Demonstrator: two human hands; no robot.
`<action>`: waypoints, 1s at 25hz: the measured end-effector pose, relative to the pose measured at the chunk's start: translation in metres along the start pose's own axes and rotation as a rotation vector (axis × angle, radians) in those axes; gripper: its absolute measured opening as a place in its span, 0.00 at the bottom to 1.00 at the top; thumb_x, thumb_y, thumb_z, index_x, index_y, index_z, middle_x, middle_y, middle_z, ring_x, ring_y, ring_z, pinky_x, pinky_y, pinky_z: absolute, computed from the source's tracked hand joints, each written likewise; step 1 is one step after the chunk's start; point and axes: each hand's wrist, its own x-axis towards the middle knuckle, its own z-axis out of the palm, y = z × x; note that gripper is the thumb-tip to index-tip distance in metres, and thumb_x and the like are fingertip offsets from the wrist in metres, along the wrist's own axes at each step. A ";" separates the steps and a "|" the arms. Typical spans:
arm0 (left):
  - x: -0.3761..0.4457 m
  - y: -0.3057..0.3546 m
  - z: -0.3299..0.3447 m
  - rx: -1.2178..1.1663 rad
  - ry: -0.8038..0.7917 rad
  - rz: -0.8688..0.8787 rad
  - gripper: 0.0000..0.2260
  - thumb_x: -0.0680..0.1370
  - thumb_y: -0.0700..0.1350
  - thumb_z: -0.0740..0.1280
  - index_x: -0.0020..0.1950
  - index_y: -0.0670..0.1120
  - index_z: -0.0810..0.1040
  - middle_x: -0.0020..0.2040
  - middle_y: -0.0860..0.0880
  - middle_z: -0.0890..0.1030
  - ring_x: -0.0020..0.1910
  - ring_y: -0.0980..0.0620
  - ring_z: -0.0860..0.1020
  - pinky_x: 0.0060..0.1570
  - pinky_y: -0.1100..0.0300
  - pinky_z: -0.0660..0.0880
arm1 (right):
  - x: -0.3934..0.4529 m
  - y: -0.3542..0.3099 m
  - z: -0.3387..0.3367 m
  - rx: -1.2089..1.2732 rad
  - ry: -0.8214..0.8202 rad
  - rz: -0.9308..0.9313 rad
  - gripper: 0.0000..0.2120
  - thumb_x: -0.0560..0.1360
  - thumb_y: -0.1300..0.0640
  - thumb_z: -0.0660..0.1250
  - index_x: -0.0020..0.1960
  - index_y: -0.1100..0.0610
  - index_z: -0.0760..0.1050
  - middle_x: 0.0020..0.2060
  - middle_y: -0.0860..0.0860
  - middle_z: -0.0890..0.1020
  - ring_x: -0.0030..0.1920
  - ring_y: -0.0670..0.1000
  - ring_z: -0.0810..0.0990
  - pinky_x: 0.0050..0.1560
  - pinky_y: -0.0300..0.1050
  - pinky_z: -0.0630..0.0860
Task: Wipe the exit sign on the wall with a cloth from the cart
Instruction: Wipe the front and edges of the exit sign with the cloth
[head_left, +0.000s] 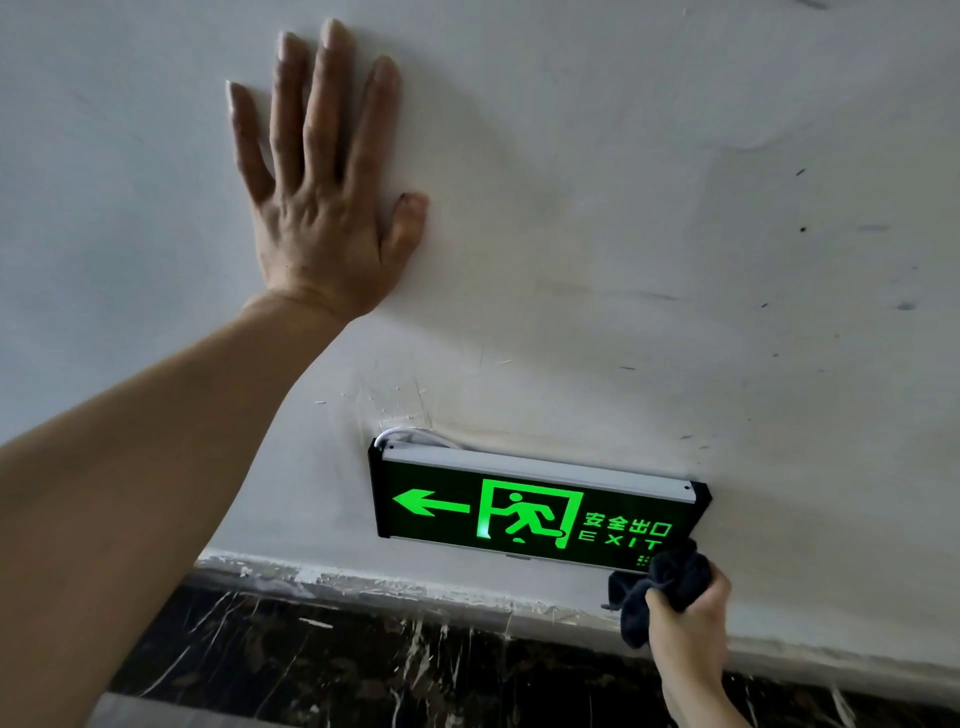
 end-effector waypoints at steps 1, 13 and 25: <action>0.000 0.001 0.000 0.003 0.005 0.002 0.29 0.79 0.58 0.53 0.78 0.48 0.56 0.75 0.36 0.63 0.74 0.33 0.58 0.72 0.36 0.48 | 0.003 0.003 0.000 0.001 -0.007 0.015 0.25 0.70 0.67 0.68 0.63 0.55 0.65 0.55 0.61 0.78 0.53 0.63 0.77 0.52 0.53 0.71; 0.001 -0.001 0.002 0.030 0.028 0.009 0.29 0.80 0.58 0.53 0.77 0.47 0.57 0.75 0.35 0.64 0.74 0.34 0.58 0.72 0.36 0.49 | -0.021 0.004 0.010 0.902 -0.316 0.663 0.18 0.78 0.65 0.60 0.67 0.62 0.69 0.60 0.64 0.76 0.50 0.58 0.78 0.58 0.55 0.73; 0.002 0.002 -0.005 0.014 -0.011 -0.006 0.28 0.79 0.59 0.52 0.76 0.45 0.61 0.74 0.36 0.66 0.73 0.34 0.61 0.71 0.34 0.53 | -0.085 -0.024 0.085 0.893 -0.548 0.918 0.22 0.75 0.67 0.59 0.68 0.60 0.70 0.59 0.64 0.77 0.53 0.64 0.78 0.44 0.57 0.75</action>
